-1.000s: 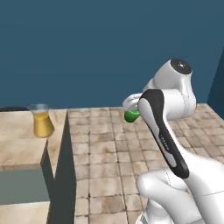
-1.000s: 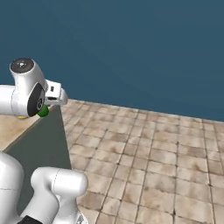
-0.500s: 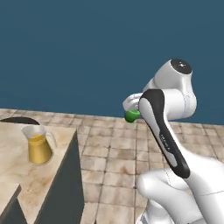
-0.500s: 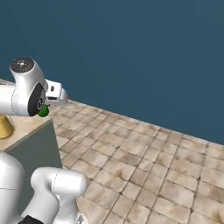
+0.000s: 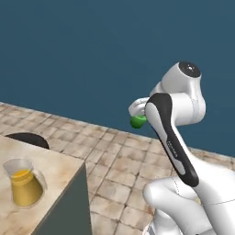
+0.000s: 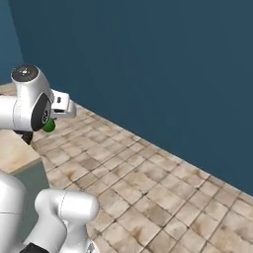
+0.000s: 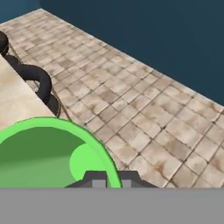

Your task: Place the pitcher and cup on the dining counter for serving.

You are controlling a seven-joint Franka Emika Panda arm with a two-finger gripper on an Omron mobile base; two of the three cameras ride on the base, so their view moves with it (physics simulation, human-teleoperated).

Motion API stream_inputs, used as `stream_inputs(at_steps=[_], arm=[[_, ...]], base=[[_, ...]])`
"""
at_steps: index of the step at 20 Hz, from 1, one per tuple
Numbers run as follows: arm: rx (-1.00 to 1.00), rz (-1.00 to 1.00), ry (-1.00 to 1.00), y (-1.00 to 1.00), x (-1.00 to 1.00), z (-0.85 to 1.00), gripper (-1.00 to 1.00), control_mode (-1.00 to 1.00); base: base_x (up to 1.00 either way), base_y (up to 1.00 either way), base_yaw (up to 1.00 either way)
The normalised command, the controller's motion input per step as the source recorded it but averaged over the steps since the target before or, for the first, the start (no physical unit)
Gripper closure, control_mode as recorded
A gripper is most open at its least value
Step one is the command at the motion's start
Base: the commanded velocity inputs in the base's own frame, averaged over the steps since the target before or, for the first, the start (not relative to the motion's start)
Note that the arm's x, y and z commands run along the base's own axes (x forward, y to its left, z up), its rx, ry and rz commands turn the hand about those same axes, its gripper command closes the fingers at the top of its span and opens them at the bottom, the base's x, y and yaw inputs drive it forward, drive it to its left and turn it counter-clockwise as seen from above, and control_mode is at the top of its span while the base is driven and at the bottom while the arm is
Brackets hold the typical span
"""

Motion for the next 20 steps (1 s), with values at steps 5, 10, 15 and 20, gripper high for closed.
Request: stream_inputs(at_steps=[5, 10, 15, 20], arm=[[0.0, 0.0, 0.0, 0.0, 0.0, 0.0, 1.0, 1.0], [0.0, 0.0, 0.0, 0.0, 0.0, 0.0, 1.0, 1.0], [0.0, 0.0, 0.0, 0.0, 0.0, 0.0, 1.0, 1.0], [0.0, 0.0, 0.0, 0.0, 0.0, 0.0, 1.0, 1.0]], base=[[1.0, -0.44, 0.45], [1.0, -0.21, 0.68], [1.0, -0.18, 0.76], [1.0, -0.27, 0.74]])
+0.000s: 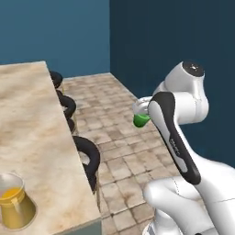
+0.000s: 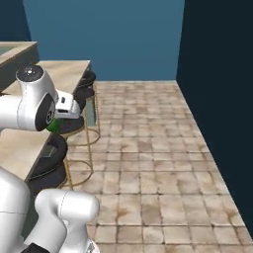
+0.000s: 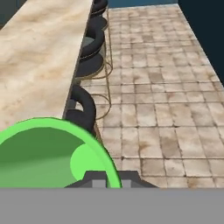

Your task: Place the pitcher and cup on the dining counter for serving.

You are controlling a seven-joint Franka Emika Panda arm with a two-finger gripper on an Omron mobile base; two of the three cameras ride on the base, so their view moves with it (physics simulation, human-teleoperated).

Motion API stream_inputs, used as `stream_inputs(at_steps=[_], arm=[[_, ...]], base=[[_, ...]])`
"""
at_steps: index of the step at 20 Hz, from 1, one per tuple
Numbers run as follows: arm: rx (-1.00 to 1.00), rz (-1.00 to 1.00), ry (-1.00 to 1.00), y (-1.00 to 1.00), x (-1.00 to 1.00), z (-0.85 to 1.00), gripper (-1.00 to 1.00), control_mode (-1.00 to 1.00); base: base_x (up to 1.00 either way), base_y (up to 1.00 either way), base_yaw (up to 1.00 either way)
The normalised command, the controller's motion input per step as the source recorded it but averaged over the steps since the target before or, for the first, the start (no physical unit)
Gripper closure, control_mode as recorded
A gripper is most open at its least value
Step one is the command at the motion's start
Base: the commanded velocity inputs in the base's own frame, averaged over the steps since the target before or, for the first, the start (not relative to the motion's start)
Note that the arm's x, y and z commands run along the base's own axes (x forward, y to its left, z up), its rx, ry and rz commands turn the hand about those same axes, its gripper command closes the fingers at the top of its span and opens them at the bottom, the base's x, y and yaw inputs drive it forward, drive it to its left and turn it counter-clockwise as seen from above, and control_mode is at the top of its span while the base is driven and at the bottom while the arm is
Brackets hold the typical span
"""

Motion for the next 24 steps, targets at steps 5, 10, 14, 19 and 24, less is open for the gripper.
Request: stream_inputs(at_steps=[5, 10, 14, 19, 24], arm=[[0.0, 0.0, 0.0, 0.0, 0.0, 0.0, 1.0, 1.0], [0.0, 0.0, 0.0, 0.0, 0.0, 0.0, 1.0, 1.0], [0.0, 0.0, 0.0, 0.0, 0.0, 0.0, 1.0, 1.0], [0.0, 0.0, 0.0, 0.0, 0.0, 0.0, 1.0, 1.0], [0.0, 0.0, 0.0, 0.0, 0.0, 0.0, 1.0, 1.0]], base=[[1.0, -0.42, 0.68], [0.84, -0.3, 0.77], [0.56, -0.21, 0.86], [0.32, -0.22, 0.91], [0.33, -0.52, 0.76]])
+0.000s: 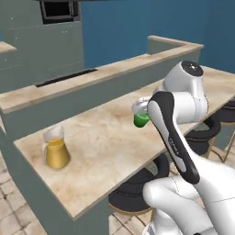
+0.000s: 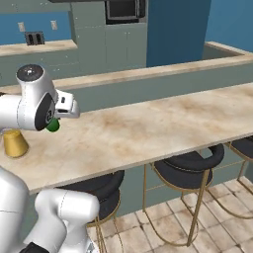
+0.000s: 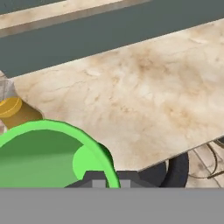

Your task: Place the pitcher and cup on the dining counter for serving.

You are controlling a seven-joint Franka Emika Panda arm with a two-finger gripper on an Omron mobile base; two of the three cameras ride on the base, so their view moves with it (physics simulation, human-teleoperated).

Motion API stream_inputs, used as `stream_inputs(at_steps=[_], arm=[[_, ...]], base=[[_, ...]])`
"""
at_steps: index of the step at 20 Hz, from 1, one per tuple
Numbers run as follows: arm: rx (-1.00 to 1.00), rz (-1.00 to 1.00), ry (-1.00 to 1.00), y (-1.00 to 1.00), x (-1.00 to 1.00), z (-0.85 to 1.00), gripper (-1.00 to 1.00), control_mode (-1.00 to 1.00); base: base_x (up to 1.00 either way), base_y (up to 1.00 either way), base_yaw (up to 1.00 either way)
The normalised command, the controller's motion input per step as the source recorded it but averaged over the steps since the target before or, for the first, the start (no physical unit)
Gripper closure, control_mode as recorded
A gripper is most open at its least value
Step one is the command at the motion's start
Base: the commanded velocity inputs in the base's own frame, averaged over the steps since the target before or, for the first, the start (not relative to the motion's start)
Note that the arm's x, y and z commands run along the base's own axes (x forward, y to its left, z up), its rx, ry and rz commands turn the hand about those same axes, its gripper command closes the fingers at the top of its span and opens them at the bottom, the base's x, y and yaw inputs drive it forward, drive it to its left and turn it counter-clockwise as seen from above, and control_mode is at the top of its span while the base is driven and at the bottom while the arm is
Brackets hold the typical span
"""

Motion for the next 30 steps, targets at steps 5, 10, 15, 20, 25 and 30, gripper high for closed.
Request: stream_inputs(at_steps=[5, 10, 15, 20, 25, 30], arm=[[0.0, 0.0, 0.0, 0.0, 0.0, 0.0, 1.0, 1.0], [0.0, 0.0, 0.02, 0.0, 0.23, -0.08, 1.0, -1.0], [0.01, -0.13, 0.13, -0.01, 0.68, -0.3, 1.0, -1.0], [0.07, -0.33, 0.2, -0.05, 0.64, -0.38, 1.0, -1.0], [0.14, -0.26, 0.14, 0.0, 0.19, -0.18, 1.0, -1.0], [0.14, -0.08, 0.02, -0.02, 0.17, -0.14, 1.0, -1.0]], base=[[0.07, -0.37, 0.23], [0.0, 0.0, 0.0], [0.0, 0.0, 0.0], [0.0, 0.0, 0.0], [0.0, 0.0, 0.0], [0.0, 0.0, 0.0]])
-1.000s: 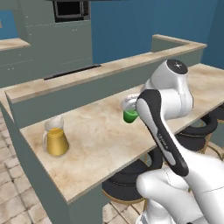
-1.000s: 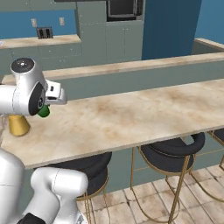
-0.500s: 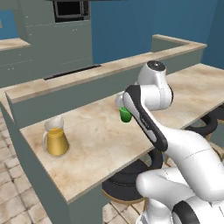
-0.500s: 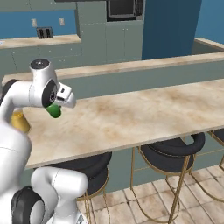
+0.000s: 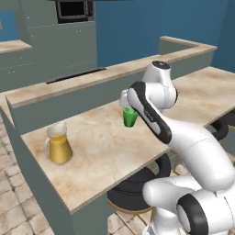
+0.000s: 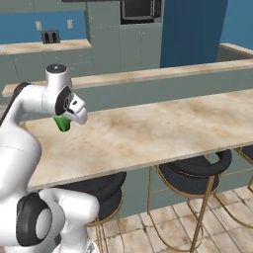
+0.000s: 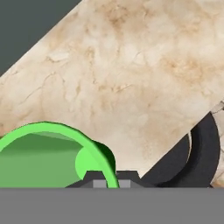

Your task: Place the pitcher and cup on the dining counter for serving.

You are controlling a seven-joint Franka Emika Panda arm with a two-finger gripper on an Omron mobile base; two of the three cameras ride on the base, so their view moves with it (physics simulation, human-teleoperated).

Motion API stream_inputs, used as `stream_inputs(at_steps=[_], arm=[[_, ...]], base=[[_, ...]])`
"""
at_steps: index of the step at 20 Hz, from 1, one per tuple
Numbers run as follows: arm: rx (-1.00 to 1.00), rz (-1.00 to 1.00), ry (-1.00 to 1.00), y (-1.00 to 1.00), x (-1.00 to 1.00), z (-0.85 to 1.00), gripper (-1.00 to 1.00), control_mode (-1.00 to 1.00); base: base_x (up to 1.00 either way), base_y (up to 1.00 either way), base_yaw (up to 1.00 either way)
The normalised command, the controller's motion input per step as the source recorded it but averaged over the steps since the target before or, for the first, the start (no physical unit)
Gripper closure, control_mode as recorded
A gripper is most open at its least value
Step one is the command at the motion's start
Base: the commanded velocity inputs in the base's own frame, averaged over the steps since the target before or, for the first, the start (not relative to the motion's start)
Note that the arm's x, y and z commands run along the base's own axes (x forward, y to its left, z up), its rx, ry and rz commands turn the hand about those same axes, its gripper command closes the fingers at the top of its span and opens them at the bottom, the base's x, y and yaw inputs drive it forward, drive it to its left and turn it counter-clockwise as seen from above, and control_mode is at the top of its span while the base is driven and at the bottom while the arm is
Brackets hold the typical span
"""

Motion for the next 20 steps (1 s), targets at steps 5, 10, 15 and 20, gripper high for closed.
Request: stream_inputs(at_steps=[5, 10, 15, 20], arm=[[0.03, -0.06, 0.01, -0.09, 0.51, -0.29, 1.0, -1.0], [-0.01, -0.08, 0.07, 0.0, 0.67, -0.28, 1.0, -1.0], [0.0, -0.08, 0.21, 0.0, 0.4, -0.55, 1.0, -1.0], [0.0, -0.08, 0.26, 0.0, 0.39, -0.83, 1.0, -1.0]], base=[[0.0, 0.0, 0.0], [0.0, 0.0, 0.0], [0.0, 0.0, 0.0], [0.0, 0.0, 0.0]])
